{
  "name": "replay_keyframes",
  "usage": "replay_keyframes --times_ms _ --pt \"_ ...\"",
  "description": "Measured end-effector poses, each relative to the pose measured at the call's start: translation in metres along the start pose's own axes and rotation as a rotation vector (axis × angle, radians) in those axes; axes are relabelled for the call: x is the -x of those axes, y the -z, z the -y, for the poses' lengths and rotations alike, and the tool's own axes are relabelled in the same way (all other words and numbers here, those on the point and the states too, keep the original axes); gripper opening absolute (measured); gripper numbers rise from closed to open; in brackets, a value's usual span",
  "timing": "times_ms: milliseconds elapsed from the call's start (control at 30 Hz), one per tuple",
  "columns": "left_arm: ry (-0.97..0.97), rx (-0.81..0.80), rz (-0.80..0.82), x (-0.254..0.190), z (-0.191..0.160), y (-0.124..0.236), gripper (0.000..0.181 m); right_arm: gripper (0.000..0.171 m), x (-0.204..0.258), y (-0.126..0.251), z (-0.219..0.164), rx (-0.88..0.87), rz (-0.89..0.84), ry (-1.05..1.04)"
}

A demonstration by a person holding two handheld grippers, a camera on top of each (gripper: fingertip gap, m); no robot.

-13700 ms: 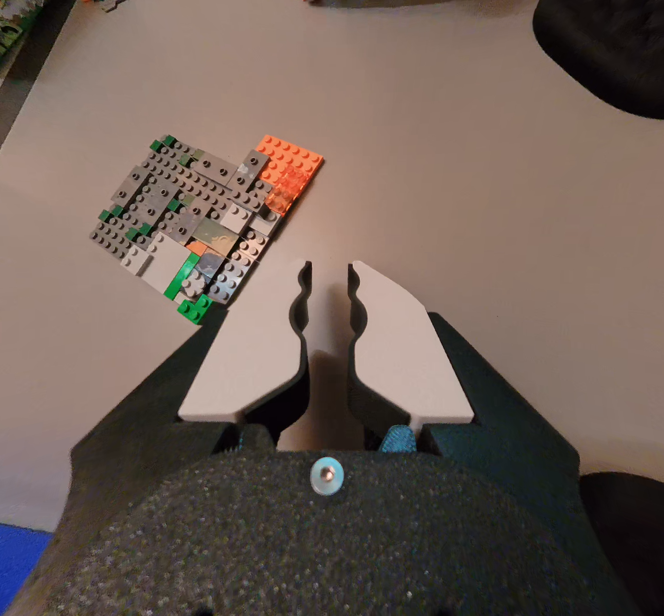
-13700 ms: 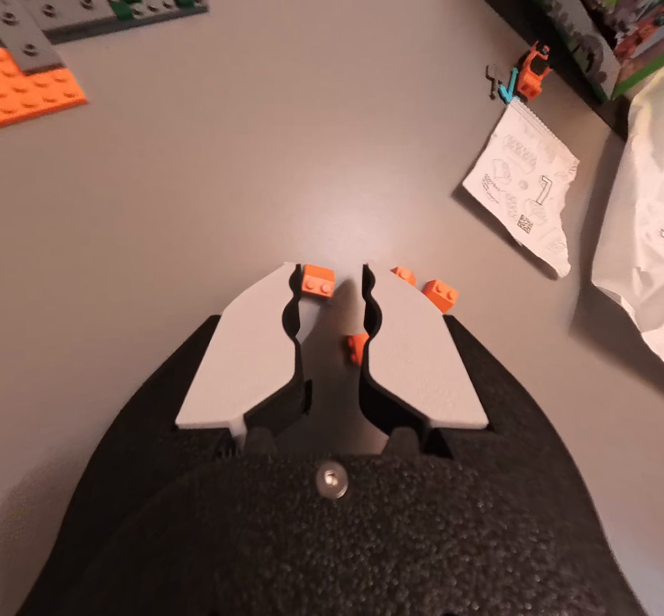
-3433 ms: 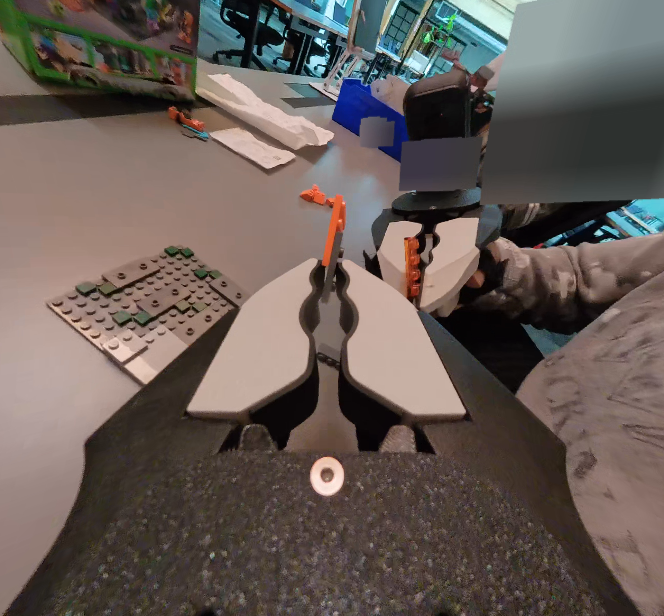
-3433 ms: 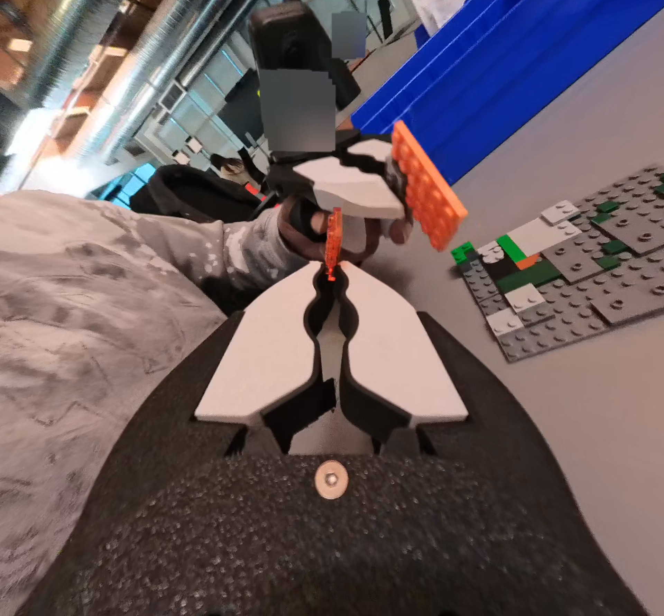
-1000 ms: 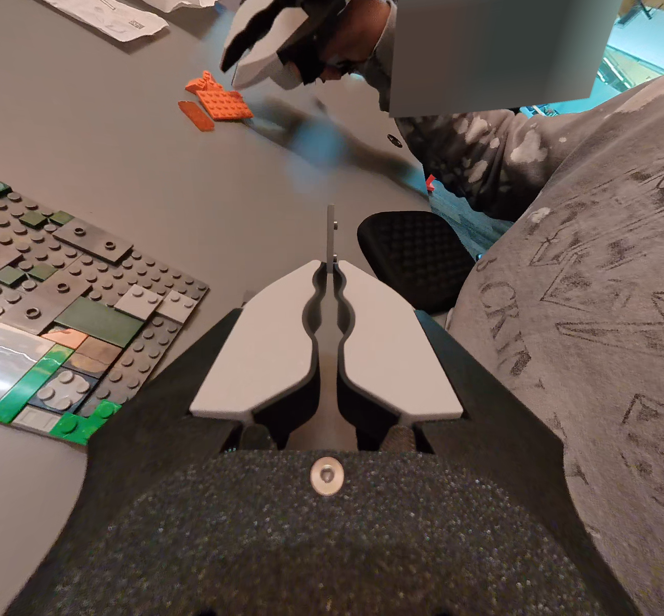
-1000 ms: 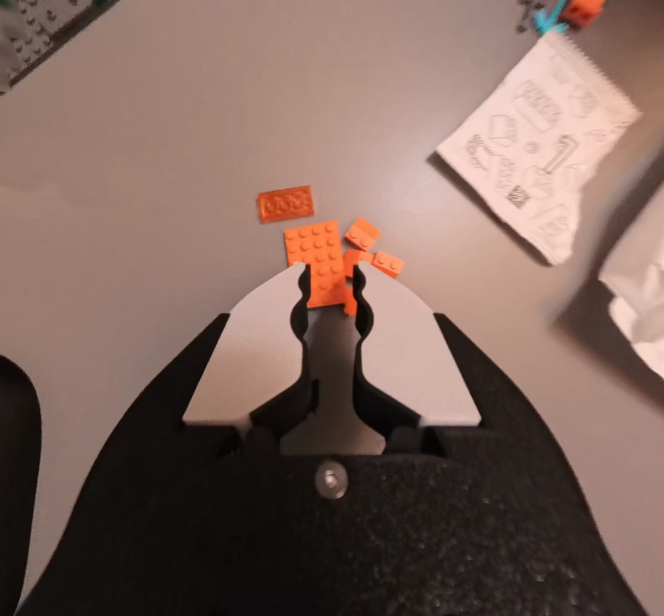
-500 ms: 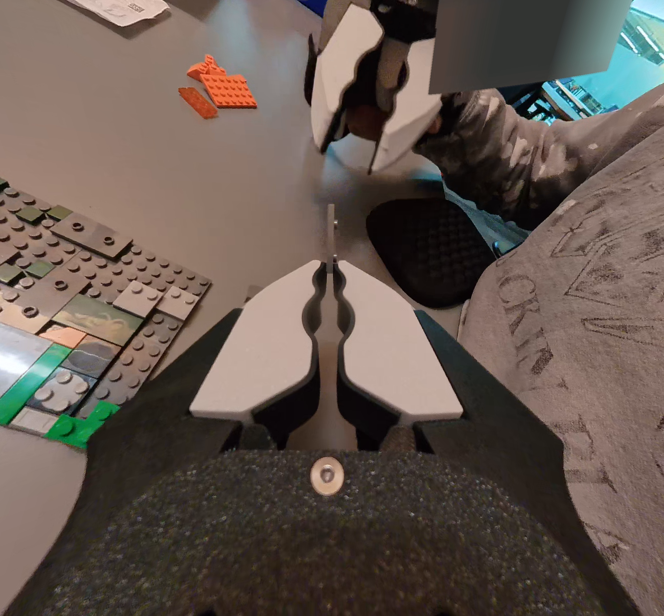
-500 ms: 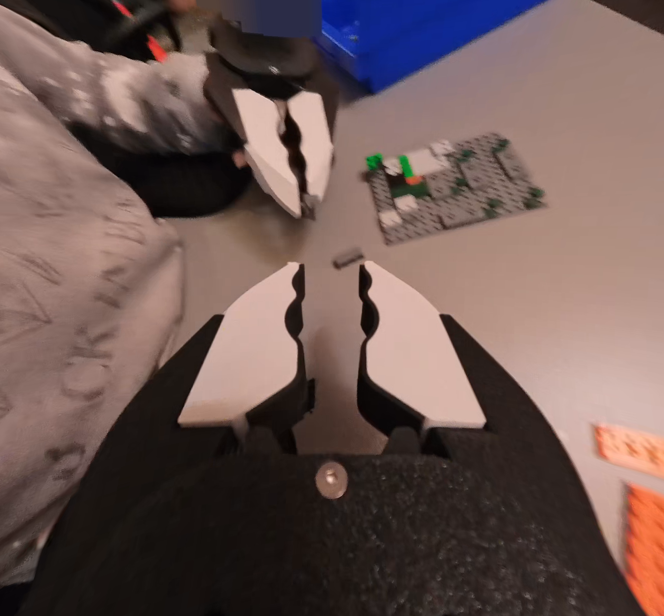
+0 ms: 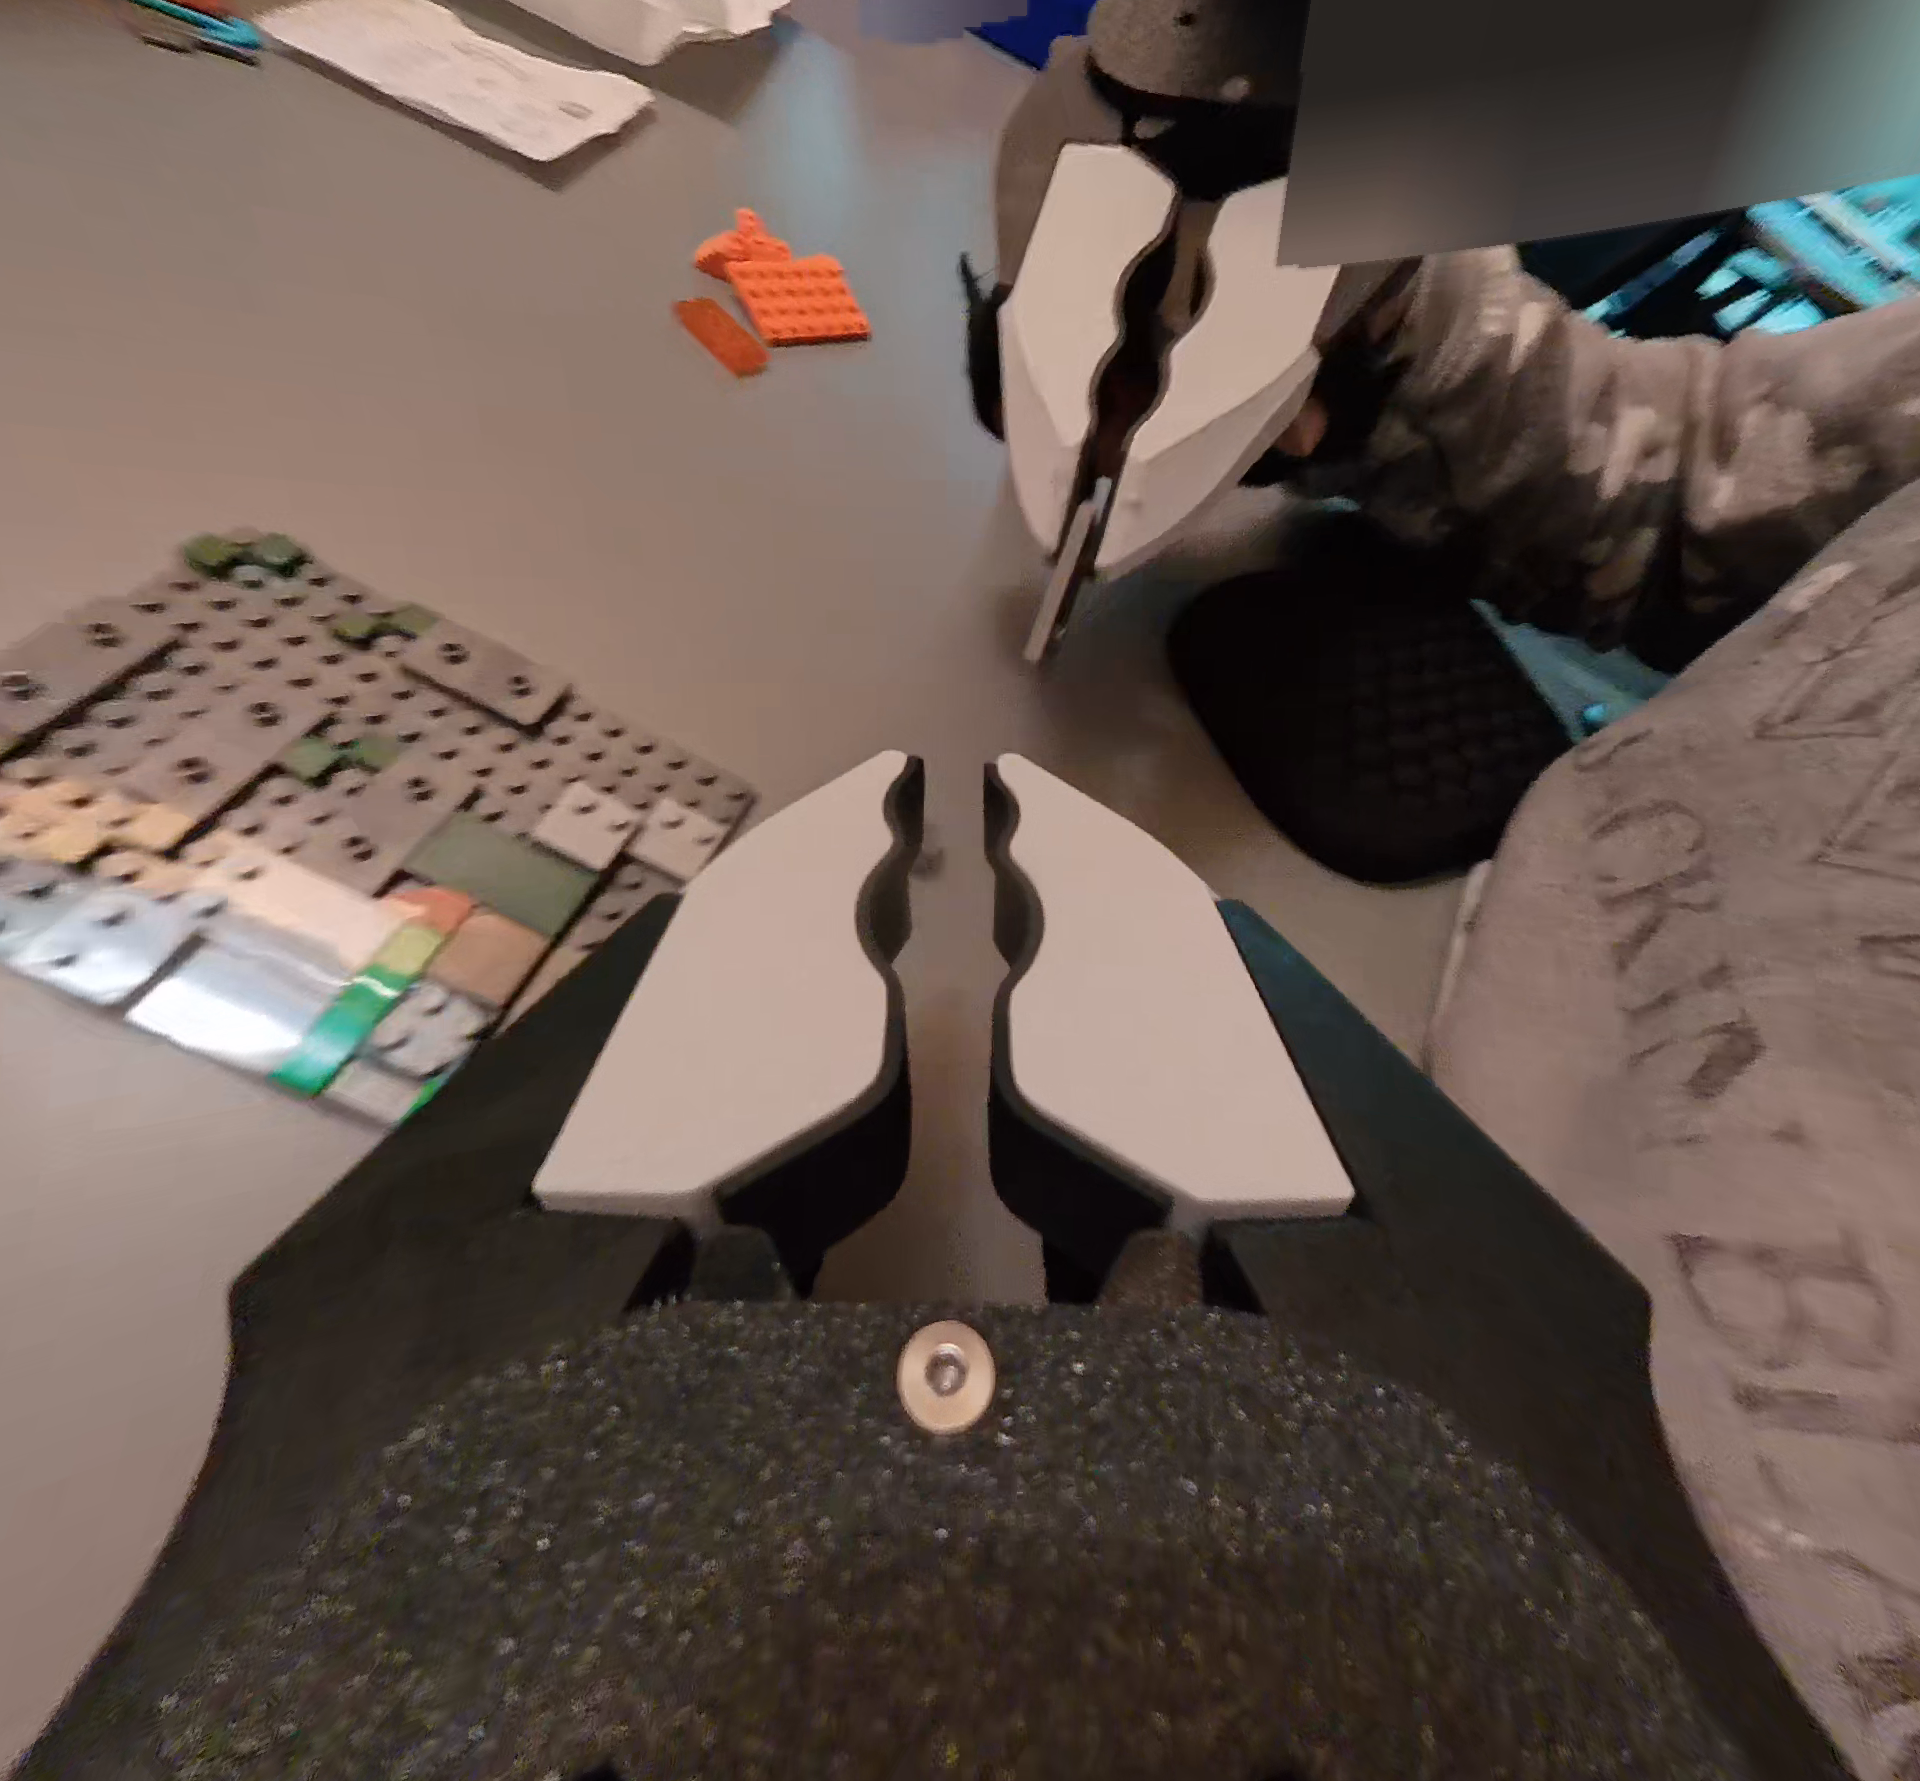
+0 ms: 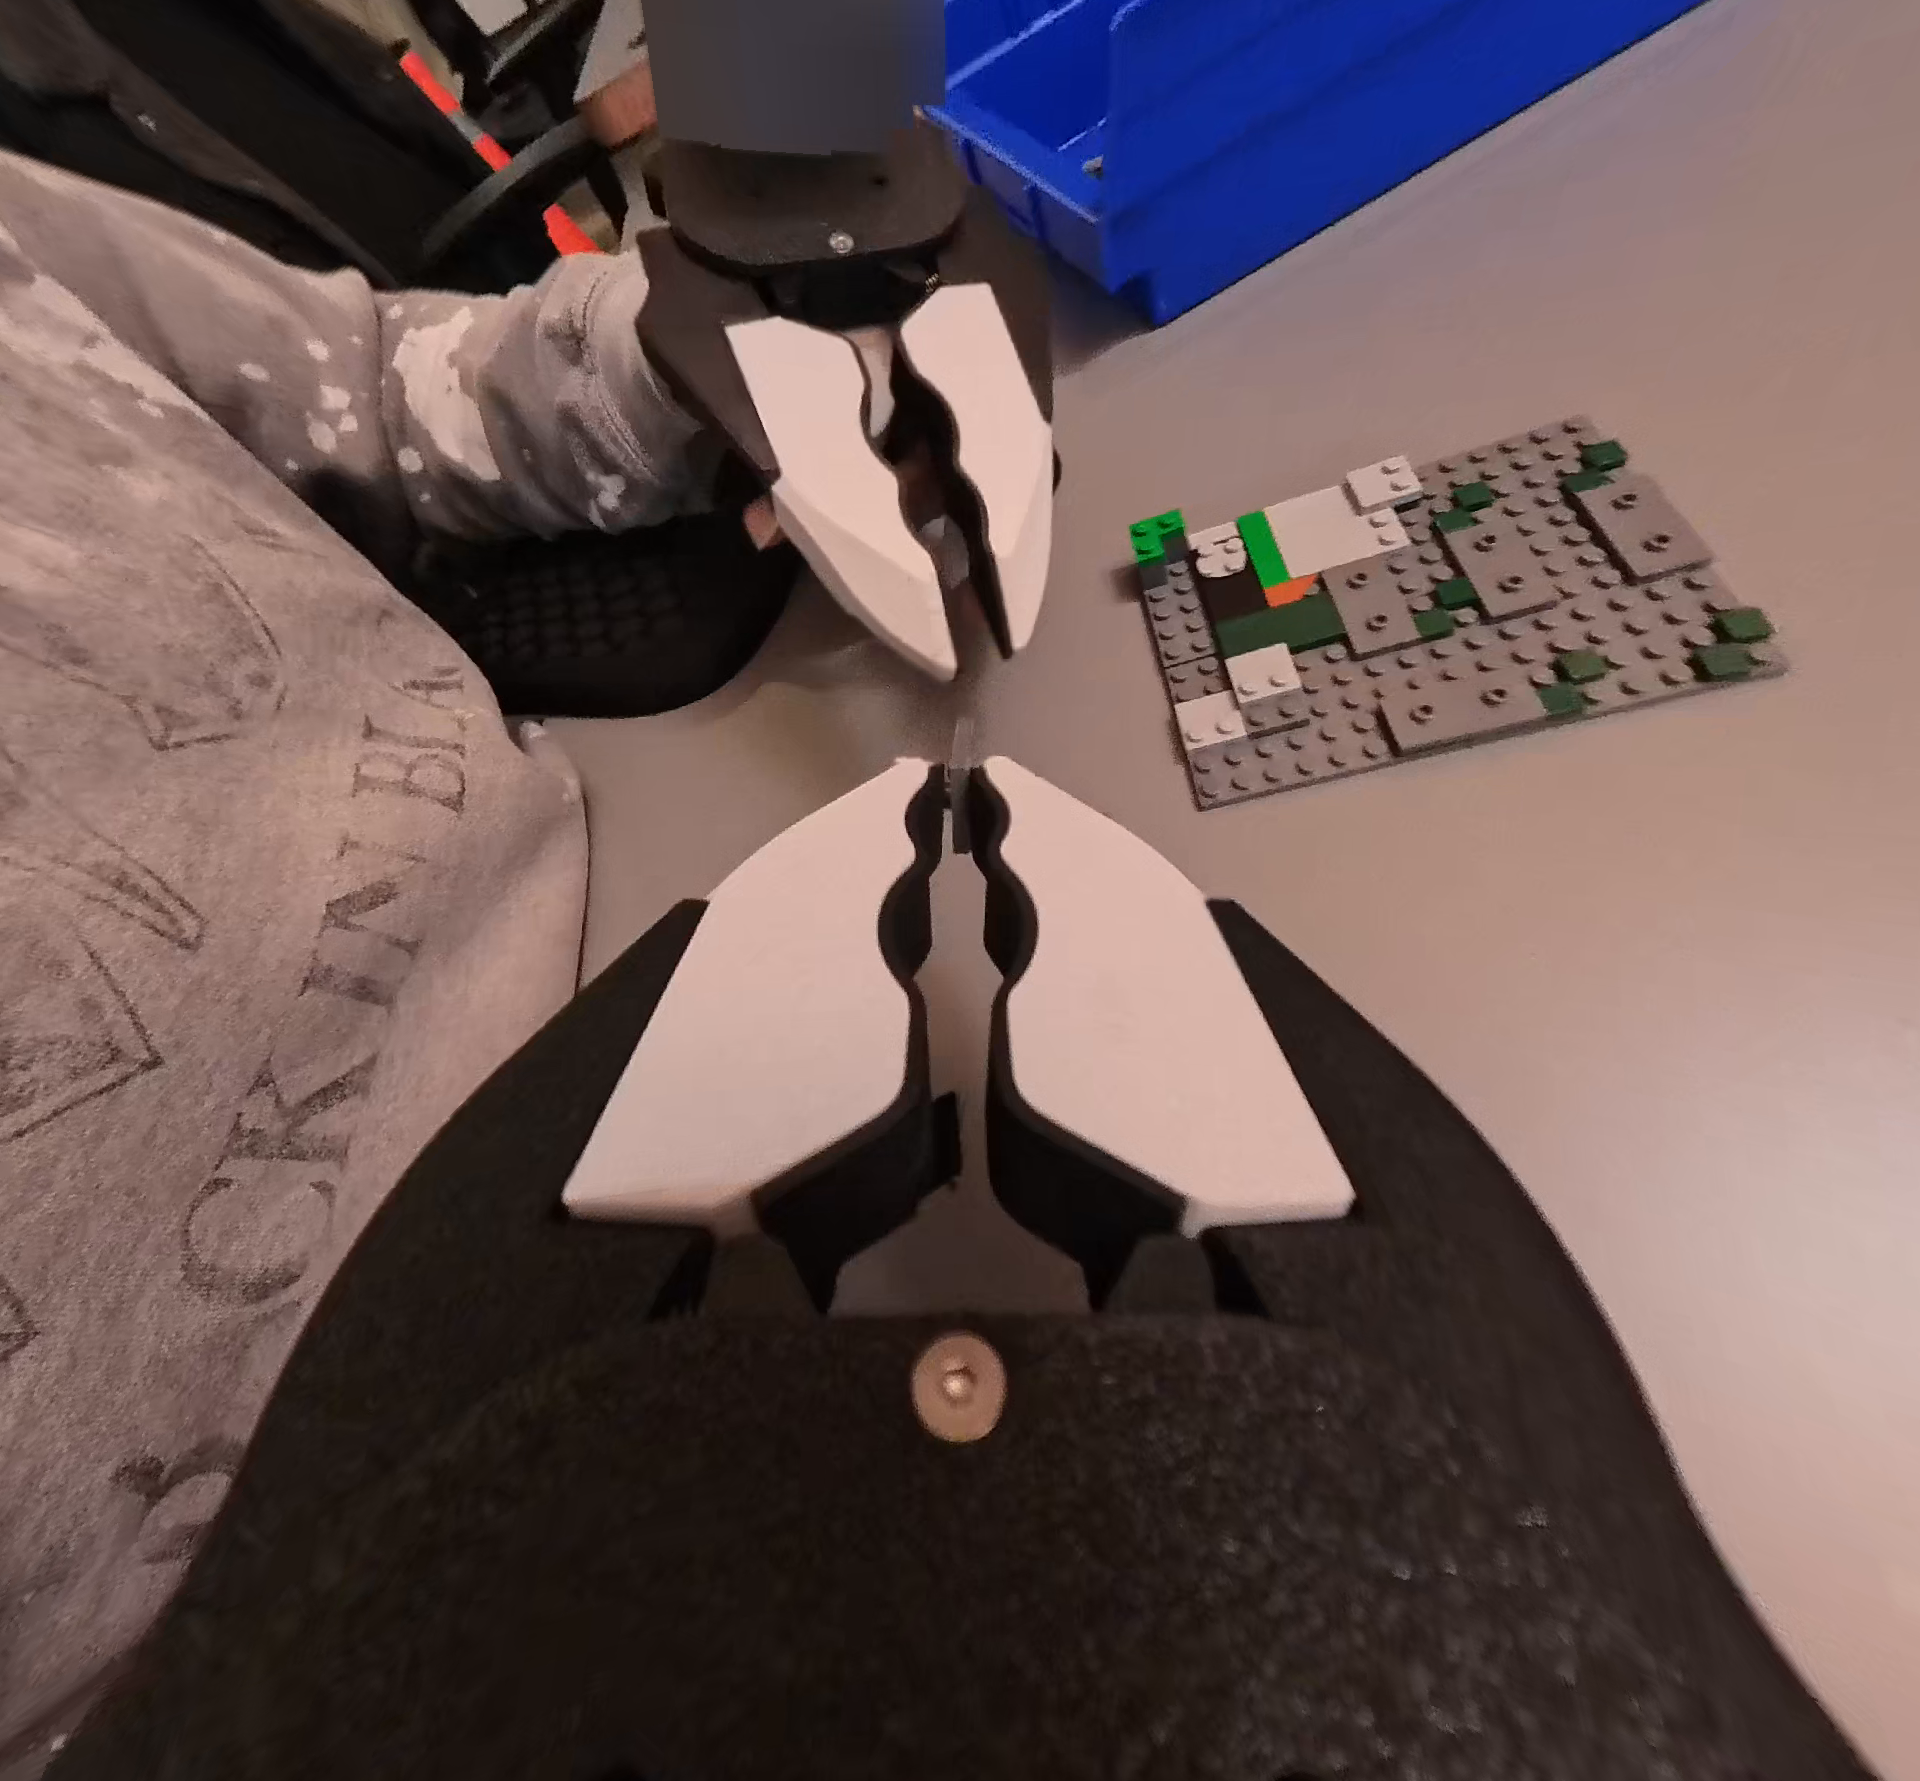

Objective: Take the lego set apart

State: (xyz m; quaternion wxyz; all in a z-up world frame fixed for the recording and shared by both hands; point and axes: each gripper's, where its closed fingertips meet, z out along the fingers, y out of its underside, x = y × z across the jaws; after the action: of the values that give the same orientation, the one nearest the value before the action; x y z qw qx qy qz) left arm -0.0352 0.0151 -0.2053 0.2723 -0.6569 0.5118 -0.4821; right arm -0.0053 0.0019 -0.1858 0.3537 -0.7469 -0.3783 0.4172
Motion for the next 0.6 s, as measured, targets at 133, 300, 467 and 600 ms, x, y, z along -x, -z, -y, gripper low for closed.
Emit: replay_keyframes --times_ms 133,300,467,600 --pt "-0.098 0.005 0.064 0.006 -0.002 0.005 0.021 0.004 -0.008 -0.001 0.003 -0.050 -0.019 -0.091" --pt "-0.478 -0.031 0.297 0.004 0.013 0.002 0.032 0.004 -0.017 -0.004 0.025 -0.251 0.109 -0.455" --pt "-0.670 -0.058 0.484 0.003 0.027 0.000 0.033 0.004 -0.010 -0.012 0.032 -0.295 0.219 -0.590" --pt "-0.764 -0.066 0.535 0.000 0.031 0.000 0.019 0.004 -0.005 -0.018 0.031 -0.296 0.270 -0.635"
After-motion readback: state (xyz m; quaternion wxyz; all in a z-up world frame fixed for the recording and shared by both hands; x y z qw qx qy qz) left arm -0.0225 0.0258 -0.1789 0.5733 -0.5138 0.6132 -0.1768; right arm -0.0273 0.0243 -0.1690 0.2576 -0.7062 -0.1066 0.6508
